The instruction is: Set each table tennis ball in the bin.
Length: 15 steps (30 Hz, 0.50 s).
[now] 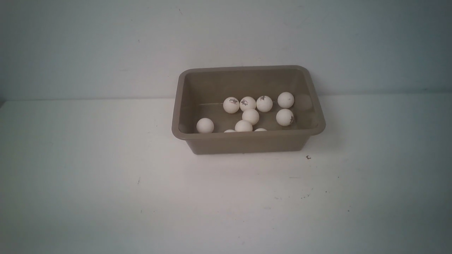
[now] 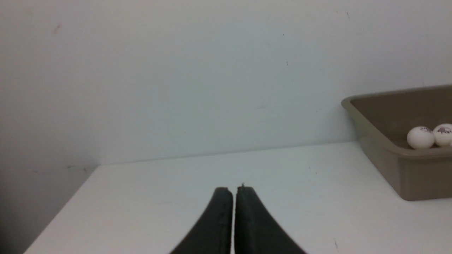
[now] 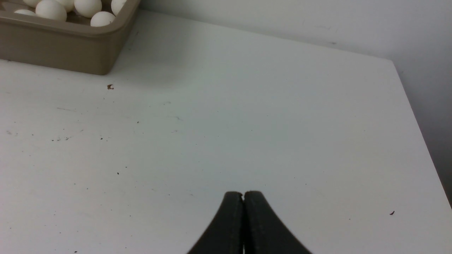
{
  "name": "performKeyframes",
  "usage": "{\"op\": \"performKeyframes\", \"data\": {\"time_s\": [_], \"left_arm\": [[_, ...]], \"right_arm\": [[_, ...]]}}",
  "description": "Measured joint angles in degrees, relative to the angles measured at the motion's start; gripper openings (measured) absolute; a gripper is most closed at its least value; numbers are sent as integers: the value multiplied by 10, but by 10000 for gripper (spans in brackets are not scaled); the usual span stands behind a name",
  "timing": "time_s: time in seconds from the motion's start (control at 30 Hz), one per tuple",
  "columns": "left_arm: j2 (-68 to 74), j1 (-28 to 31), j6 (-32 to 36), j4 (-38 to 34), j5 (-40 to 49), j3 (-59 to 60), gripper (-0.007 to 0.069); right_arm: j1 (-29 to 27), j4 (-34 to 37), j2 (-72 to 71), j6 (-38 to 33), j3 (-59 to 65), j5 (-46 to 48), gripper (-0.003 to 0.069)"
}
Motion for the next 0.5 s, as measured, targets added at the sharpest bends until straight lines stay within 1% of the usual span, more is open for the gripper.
{"op": "performKeyframes", "data": {"time_s": [0.2,0.3,0.33,0.4,0.5], "left_arm": [[0,0,-47,28,53,0,-4],[0,0,-67,30,132,0,-4],[0,0,-68,30,132,0,-4],[0,0,-73,30,181,0,-4],[0,0,-76,30,184,-1,-4]], "right_arm": [[0,0,0,0,0,0,-18],[0,0,0,0,0,0,-18],[0,0,0,0,0,0,-18],[0,0,0,0,0,0,-18],[0,0,0,0,0,0,-18]]}}
